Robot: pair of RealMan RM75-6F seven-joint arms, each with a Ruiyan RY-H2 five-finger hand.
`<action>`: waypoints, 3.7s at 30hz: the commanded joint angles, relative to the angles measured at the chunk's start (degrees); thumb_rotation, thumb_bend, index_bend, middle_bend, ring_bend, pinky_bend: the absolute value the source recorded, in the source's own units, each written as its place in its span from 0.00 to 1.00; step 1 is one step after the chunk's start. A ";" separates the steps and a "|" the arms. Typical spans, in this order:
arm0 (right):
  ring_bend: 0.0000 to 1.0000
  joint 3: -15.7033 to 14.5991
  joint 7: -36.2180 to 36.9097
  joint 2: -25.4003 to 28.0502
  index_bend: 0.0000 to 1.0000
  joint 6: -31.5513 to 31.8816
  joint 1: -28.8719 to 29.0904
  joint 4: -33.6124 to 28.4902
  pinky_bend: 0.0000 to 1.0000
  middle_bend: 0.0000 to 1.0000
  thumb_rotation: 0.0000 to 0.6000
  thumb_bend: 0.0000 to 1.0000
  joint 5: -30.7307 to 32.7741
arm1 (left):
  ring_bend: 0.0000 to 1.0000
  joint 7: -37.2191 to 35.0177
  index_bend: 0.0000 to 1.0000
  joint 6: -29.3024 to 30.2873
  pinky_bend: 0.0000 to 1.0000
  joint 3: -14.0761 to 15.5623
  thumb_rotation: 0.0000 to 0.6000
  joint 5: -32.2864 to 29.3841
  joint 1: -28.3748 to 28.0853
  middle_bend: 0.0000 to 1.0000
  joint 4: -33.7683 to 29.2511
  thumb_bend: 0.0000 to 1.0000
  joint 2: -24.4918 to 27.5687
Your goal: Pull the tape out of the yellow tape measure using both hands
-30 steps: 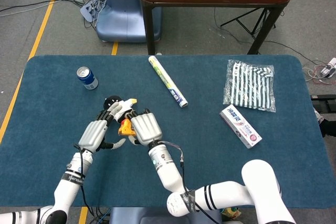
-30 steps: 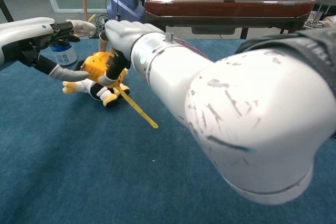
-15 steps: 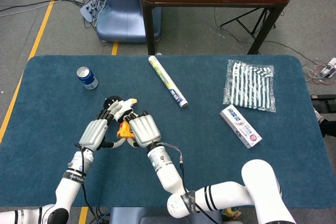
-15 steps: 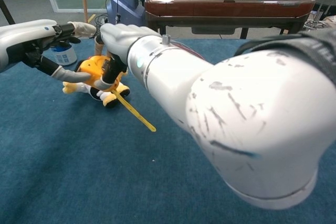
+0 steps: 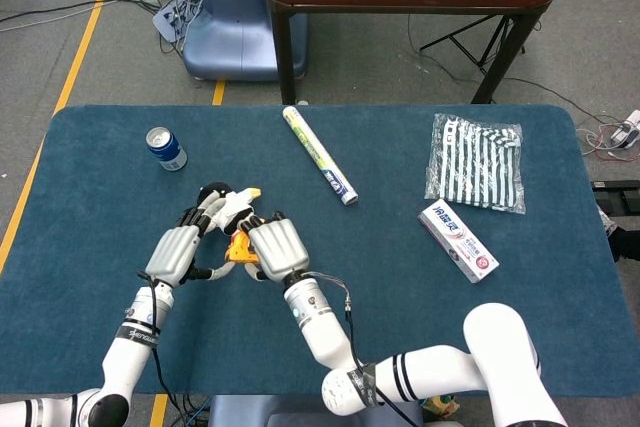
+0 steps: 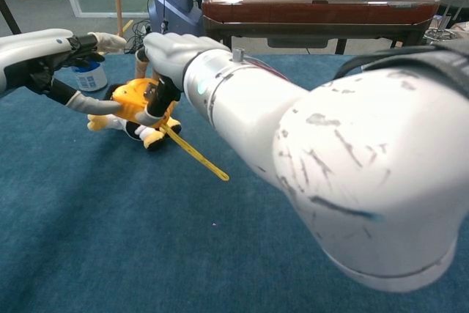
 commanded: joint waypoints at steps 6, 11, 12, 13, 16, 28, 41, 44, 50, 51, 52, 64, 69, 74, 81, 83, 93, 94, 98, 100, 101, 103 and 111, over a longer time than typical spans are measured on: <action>0.44 -0.41 0.26 0.40 0.51 -0.20 -0.31 -0.44 0.23 0.52 1.00 0.55 -0.19 | 0.00 0.05 0.00 0.02 0.00 -0.07 1.00 -0.94 0.15 0.00 -0.11 0.21 0.81; 0.44 -0.65 0.51 0.63 0.52 -0.34 -0.48 -0.52 0.23 0.52 1.00 0.55 -0.40 | 0.00 0.07 0.00 0.13 0.00 -0.22 1.00 -1.51 0.19 0.00 -0.19 0.21 1.21; 0.44 -0.73 0.53 0.69 0.52 -0.37 -0.55 -0.49 0.23 0.52 1.00 0.55 -0.38 | 0.00 0.11 0.00 0.12 0.00 -0.29 1.00 -1.68 0.18 0.00 -0.22 0.21 1.36; 0.44 -0.76 0.58 0.77 0.52 -0.42 -0.60 -0.50 0.23 0.52 1.00 0.55 -0.36 | 0.00 0.16 0.01 0.19 0.00 -0.33 1.00 -1.72 0.18 0.00 -0.19 0.21 1.44; 0.44 -0.83 0.74 0.97 0.52 -0.45 -0.74 -0.51 0.23 0.52 1.00 0.55 -0.44 | 0.00 -0.02 0.07 0.20 0.00 -0.40 1.00 -2.10 0.29 0.00 -0.28 0.21 1.78; 0.44 -0.69 0.63 1.34 0.52 -0.63 -0.64 -0.41 0.23 0.52 1.00 0.55 -0.15 | 0.00 -0.45 0.34 -0.59 0.00 -0.60 1.00 -3.42 0.28 0.00 -0.70 0.21 3.38; 0.44 -0.50 0.54 1.50 0.52 -0.71 -0.44 -0.23 0.23 0.52 1.00 0.55 0.37 | 0.00 -2.10 0.48 -1.86 0.00 -0.73 1.00 -3.90 0.02 0.00 -0.37 0.28 3.81; 0.44 -0.50 0.70 1.53 0.52 -0.78 -0.46 -0.20 0.23 0.52 1.00 0.55 0.42 | 0.00 -2.45 0.52 -2.25 0.00 -0.79 1.00 -4.16 -0.09 0.00 -0.42 0.30 3.97; 0.44 -0.55 0.80 1.61 0.52 -0.83 -0.42 -0.08 0.23 0.52 1.00 0.55 0.41 | 0.00 -2.41 0.54 -2.85 0.00 -0.55 1.00 -4.39 -0.37 0.00 -0.45 0.31 4.21; 0.44 -0.56 0.77 1.62 0.52 -0.82 -0.40 -0.05 0.23 0.52 1.00 0.55 0.41 | 0.00 -2.40 0.54 -2.93 0.00 -0.51 1.00 -4.44 -0.41 0.00 -0.46 0.32 4.25; 0.44 -0.55 0.79 1.63 0.52 -0.85 -0.40 -0.05 0.23 0.52 1.00 0.55 0.49 | 0.00 -2.40 0.54 -3.04 0.00 -0.48 1.00 -4.54 -0.47 0.00 -0.47 0.32 4.30; 0.44 -0.70 0.83 1.64 0.52 -1.26 -0.26 0.50 0.23 0.52 1.00 0.55 0.85 | 0.00 -2.84 0.54 -3.92 0.00 -0.31 1.00 -5.24 -0.94 0.00 -0.19 0.37 4.47; 0.44 -0.71 0.78 1.60 0.52 -1.23 -0.17 0.66 0.23 0.52 1.00 0.55 0.94 | 0.00 -3.26 0.55 -4.34 0.00 -0.27 1.00 -5.41 -1.06 0.00 -0.27 0.40 4.70; 0.44 -0.74 0.76 1.63 0.52 -1.24 -0.16 0.71 0.23 0.52 1.00 0.55 1.07 | 0.00 -3.55 0.55 -4.48 0.00 -0.22 1.00 -5.60 -1.08 0.00 -0.35 0.42 4.97; 0.44 -0.71 0.77 1.75 0.52 -1.40 -0.12 0.90 0.23 0.52 1.00 0.55 1.28 | 0.00 -4.98 0.57 -4.98 0.00 -0.33 1.00 -6.07 -0.90 0.00 -0.45 0.46 5.26; 0.44 -0.73 0.78 1.81 0.52 -1.49 -0.12 0.98 0.23 0.52 1.00 0.55 1.33 | 0.00 -5.29 0.58 -5.23 0.00 -0.34 1.00 -6.13 -0.90 0.00 -0.35 0.47 5.41; 0.44 -1.45 0.36 3.39 0.53 -1.83 -0.64 0.16 0.23 0.52 1.00 0.55 1.69 | 0.00 -6.49 0.60 -3.99 0.00 -0.38 1.00 -4.63 -0.16 0.00 0.18 0.47 5.87; 0.44 -1.62 0.30 3.88 0.53 -1.88 -0.84 -0.14 0.23 0.52 1.00 0.55 1.73 | 0.00 -6.68 0.60 -3.66 0.00 -0.33 1.00 -4.27 0.08 0.00 0.35 0.47 5.99; 0.44 -2.64 -0.17 5.98 0.53 -2.16 -1.63 -1.85 0.23 0.52 1.00 0.55 1.84 | 0.00 -7.90 0.60 -3.05 0.00 -0.21 1.00 -3.12 0.89 0.00 1.22 0.47 6.32; 0.44 -3.34 -0.23 7.40 0.53 -2.46 -2.21 -3.18 0.23 0.52 1.00 0.55 1.81 | 0.00 -8.50 0.60 -2.86 0.00 -0.02 1.00 -2.17 1.32 0.00 1.88 0.47 6.62; 0.44 -3.66 -0.20 8.07 0.53 -2.57 -2.49 -3.80 0.23 0.52 1.00 0.55 1.73 | 0.00 -8.72 0.60 -2.68 0.00 0.06 1.00 -1.70 1.52 0.00 2.23 0.47 6.71; 0.44 -4.42 0.05 9.69 0.53 -2.80 -3.20 -5.23 0.23 0.53 1.00 0.55 1.32 | 0.00 -9.38 0.60 -2.35 0.00 0.26 1.00 -0.72 2.02 0.00 2.93 0.47 6.95; 0.44 -8.01 2.30 16.55 0.54 -3.82 -6.69 -10.61 0.23 0.53 1.00 0.55 -0.69 | 0.00 -13.56 0.61 -2.54 0.00 0.32 1.00 2.58 3.71 0.00 4.81 0.47 8.86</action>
